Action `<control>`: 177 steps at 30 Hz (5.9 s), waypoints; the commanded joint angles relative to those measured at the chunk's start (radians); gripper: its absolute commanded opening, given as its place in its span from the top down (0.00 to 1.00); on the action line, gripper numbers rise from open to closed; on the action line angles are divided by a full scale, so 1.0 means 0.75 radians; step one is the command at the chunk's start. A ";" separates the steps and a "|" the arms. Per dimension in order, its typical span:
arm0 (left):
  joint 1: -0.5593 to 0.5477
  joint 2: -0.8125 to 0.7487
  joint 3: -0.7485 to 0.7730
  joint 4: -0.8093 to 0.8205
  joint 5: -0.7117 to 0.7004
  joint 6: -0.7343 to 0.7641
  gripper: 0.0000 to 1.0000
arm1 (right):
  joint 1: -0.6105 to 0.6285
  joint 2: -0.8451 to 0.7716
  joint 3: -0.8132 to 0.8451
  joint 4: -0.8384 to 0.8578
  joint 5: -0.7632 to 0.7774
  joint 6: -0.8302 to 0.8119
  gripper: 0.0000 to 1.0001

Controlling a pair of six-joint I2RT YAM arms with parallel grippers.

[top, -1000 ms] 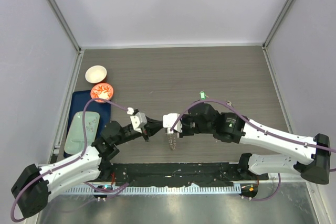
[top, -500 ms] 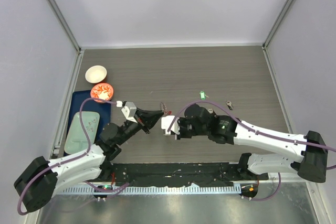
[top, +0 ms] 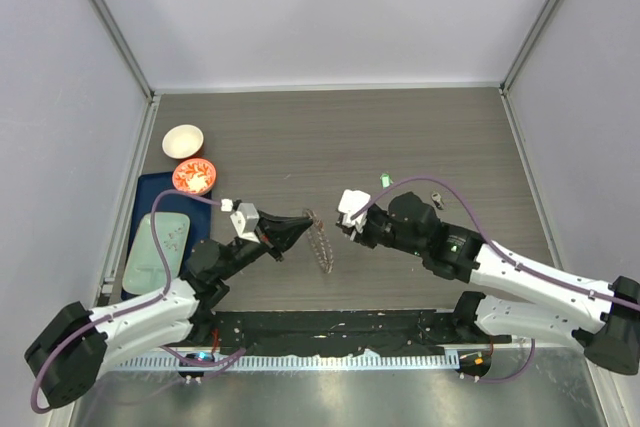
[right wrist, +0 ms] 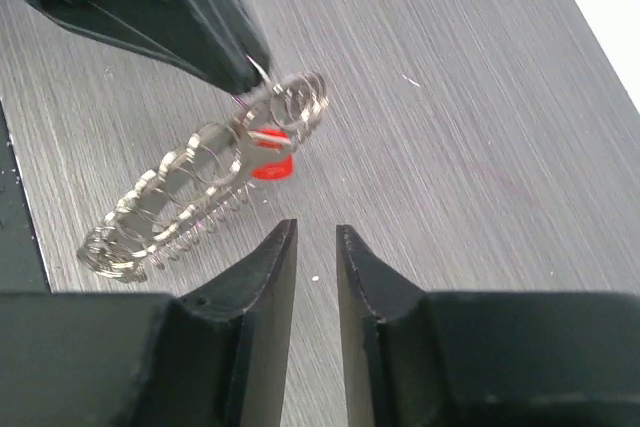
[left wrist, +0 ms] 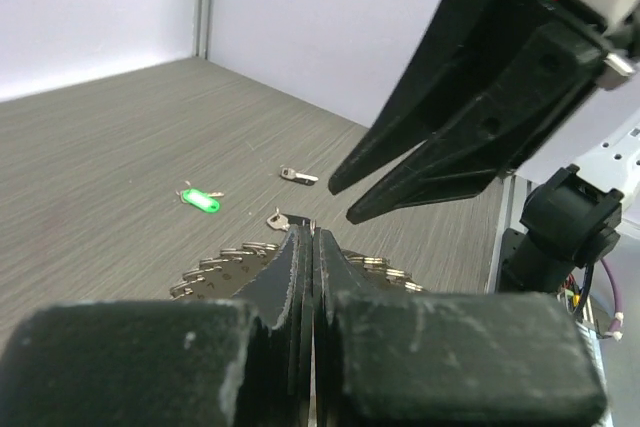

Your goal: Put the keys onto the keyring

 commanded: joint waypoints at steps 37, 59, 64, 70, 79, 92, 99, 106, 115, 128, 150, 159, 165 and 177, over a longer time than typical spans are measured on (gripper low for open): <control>0.002 -0.086 0.228 -0.382 0.496 0.224 1.00 | -0.150 -0.033 -0.393 0.669 -0.647 0.135 0.54; 0.000 -0.199 0.177 -0.374 0.345 0.246 1.00 | -0.150 -0.053 -0.389 0.622 -0.628 0.151 0.99; 0.002 -0.213 0.138 -0.296 0.308 0.228 1.00 | -0.150 -0.037 -0.364 0.593 -0.624 0.151 0.99; 0.002 -0.189 0.097 -0.210 0.255 0.203 1.00 | -0.150 -0.012 -0.325 0.565 -0.624 0.162 0.99; 0.002 -0.287 -0.032 -0.148 -0.066 0.169 1.00 | -0.150 -0.068 -0.268 0.524 -0.418 0.176 0.99; 0.002 -0.638 -0.149 -0.381 -0.265 0.167 0.86 | -0.150 0.090 -0.041 0.387 -0.385 0.088 0.99; 0.002 -0.876 -0.153 -0.627 -0.361 0.175 0.70 | -0.148 0.206 0.125 0.252 -0.352 -0.014 0.99; 0.002 -0.943 -0.124 -0.780 -0.465 0.097 0.42 | -0.150 0.321 0.241 0.227 -0.370 -0.080 0.99; 0.002 -0.935 0.129 -1.224 -0.753 -0.181 0.20 | -0.191 0.662 0.513 0.243 -0.364 -0.161 0.99; 0.002 -0.704 0.618 -1.930 -1.034 -0.332 0.00 | -0.256 1.063 0.849 0.299 -0.193 -0.066 0.99; 0.002 -0.688 0.780 -2.118 -1.062 -0.085 0.00 | -0.256 0.984 0.286 -0.069 -0.323 0.491 0.96; 0.002 -0.704 0.768 -2.132 -1.077 -0.052 0.00 | -0.256 0.933 0.413 -0.394 -0.397 0.501 0.86; 0.002 -0.712 0.766 -2.149 -1.077 -0.054 0.00 | -0.256 0.933 0.507 -0.493 -0.420 0.473 0.77; 0.004 -0.708 0.755 -2.151 -1.058 -0.058 0.00 | -0.256 0.937 0.532 -0.505 -0.375 0.440 0.91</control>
